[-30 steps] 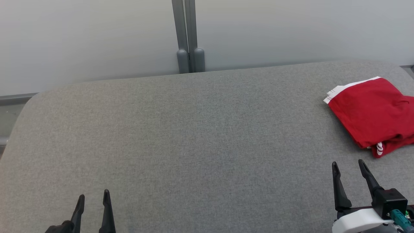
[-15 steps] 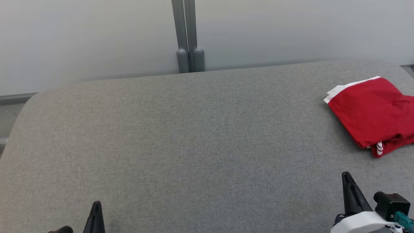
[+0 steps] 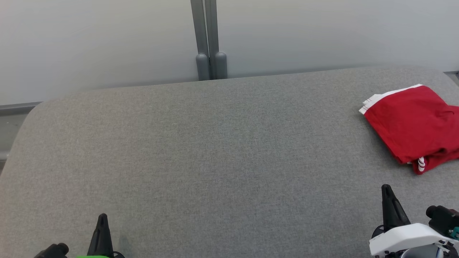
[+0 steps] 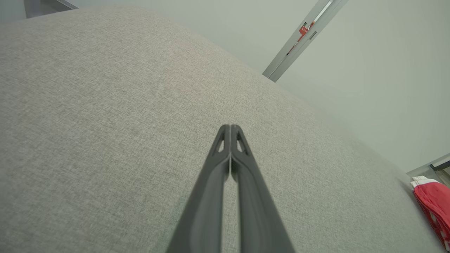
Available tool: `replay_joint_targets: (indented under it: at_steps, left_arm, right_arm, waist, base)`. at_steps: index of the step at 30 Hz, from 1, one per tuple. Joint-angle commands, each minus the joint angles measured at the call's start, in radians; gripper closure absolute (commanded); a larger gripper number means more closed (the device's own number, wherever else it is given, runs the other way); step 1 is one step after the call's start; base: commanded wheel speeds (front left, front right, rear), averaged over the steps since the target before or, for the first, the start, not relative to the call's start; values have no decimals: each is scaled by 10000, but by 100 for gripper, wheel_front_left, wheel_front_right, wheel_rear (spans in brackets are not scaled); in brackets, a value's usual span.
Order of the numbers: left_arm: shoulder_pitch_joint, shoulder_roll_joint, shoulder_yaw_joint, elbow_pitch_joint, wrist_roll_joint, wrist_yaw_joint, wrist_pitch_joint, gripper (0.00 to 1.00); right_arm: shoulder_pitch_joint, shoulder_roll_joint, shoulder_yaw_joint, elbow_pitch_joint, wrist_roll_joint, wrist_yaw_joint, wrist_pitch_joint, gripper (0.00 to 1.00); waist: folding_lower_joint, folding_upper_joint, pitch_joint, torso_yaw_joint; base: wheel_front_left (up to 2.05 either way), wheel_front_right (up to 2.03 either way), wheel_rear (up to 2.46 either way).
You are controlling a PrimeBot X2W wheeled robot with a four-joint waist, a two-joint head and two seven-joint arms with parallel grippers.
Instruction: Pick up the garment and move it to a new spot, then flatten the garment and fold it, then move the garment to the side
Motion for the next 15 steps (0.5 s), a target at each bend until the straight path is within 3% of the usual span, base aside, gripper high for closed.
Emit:
replay_joint_targets:
  at_steps: [1, 15]
  left_arm:
    - [-320, 53, 57, -177, -409, -33, 81, 100]
    - [-695, 72, 161, -232, -2370, -50, 640, 100]
  right_arm:
    - [-267, -66, -5, -97, 466, -1, 82, 100]
    - [-608, -85, -7, 38, 2836, -1, 633, 100]
  waist:
    - [0, 0, 2, 1]
    - [0, 0, 19, 10]
  base:
    - [0, 0, 0]
    - [0, 0, 0]
